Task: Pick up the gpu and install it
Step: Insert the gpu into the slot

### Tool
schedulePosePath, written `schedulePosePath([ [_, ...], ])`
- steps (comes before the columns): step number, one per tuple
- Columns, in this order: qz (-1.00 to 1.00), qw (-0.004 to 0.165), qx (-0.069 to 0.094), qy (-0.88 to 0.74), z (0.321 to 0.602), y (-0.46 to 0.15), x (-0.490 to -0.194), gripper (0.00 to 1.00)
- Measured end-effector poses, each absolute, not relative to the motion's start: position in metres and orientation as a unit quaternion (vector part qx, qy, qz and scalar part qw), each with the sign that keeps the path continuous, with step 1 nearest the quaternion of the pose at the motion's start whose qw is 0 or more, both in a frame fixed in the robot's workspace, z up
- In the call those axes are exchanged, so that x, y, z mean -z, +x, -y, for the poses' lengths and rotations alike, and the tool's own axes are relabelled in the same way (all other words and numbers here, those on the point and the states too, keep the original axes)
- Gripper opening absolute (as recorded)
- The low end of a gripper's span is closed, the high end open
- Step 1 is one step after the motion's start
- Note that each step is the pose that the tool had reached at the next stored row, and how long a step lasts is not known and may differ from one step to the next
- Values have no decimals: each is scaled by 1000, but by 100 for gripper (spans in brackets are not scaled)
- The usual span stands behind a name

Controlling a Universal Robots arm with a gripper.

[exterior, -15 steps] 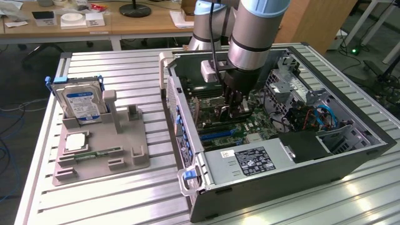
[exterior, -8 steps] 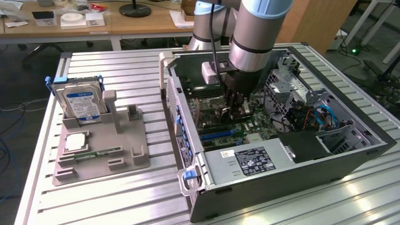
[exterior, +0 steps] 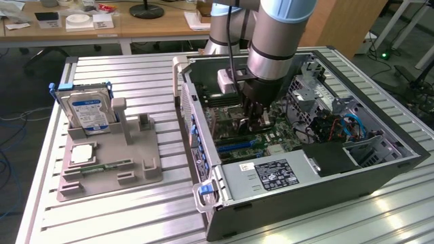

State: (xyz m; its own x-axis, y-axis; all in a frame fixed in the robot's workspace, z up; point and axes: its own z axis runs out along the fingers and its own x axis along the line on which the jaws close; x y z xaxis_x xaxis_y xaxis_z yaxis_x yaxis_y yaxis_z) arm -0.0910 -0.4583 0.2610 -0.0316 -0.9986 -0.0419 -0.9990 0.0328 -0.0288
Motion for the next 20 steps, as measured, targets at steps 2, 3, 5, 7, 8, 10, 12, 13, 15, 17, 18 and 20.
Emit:
schedulePosePath([
  [2,-718,25,-4,-695,461,-91,-260,28],
  [3,-718,25,-4,-695,462,-91,-260,28],
  [5,-718,25,-4,-695,462,-92,-258,28],
  [7,-718,25,-4,-695,462,-93,-257,28],
  [8,-718,25,-4,-695,462,-94,-256,28],
  [10,-718,25,-4,-695,462,-94,-255,28],
  [12,-718,25,-4,-695,462,-95,-254,28],
  [13,-718,25,-4,-695,462,-95,-253,28],
  [15,-718,25,-4,-695,462,-96,-252,28],
  [17,-718,25,-4,-695,463,-96,-251,28],
  [18,-718,25,-4,-695,463,-96,-250,28],
  [20,-718,25,-4,-695,463,-96,-248,28],
])
